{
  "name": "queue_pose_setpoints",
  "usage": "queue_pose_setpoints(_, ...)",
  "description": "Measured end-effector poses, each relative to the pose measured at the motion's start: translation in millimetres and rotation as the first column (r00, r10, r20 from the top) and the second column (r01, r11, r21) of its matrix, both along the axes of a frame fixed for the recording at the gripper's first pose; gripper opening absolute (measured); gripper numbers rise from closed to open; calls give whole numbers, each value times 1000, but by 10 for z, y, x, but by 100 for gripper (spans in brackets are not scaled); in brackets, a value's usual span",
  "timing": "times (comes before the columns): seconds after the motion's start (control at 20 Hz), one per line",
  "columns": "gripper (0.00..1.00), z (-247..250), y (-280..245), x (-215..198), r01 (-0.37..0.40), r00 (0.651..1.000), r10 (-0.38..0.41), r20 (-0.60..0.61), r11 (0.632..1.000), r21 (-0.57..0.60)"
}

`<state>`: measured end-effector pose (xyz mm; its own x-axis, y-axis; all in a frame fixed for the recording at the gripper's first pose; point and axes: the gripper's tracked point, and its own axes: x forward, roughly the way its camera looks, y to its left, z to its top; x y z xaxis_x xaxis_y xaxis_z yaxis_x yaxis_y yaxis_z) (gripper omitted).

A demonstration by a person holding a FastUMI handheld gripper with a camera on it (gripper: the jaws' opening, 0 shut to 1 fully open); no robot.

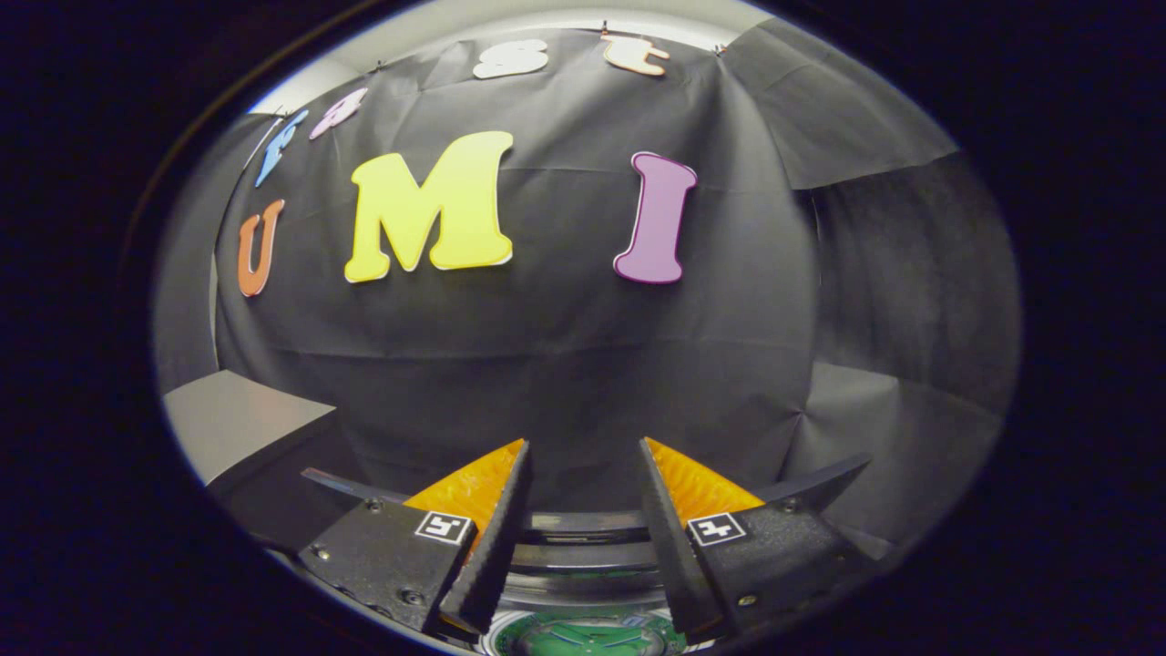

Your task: Put the clothes into the washing machine and then close the washing machine lid.

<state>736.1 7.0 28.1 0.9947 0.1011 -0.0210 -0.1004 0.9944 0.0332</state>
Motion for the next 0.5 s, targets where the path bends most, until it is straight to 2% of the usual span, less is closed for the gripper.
queue_pose_setpoints(0.5,73,0,17,-17,-1,1000,1,-4,1000,-6)
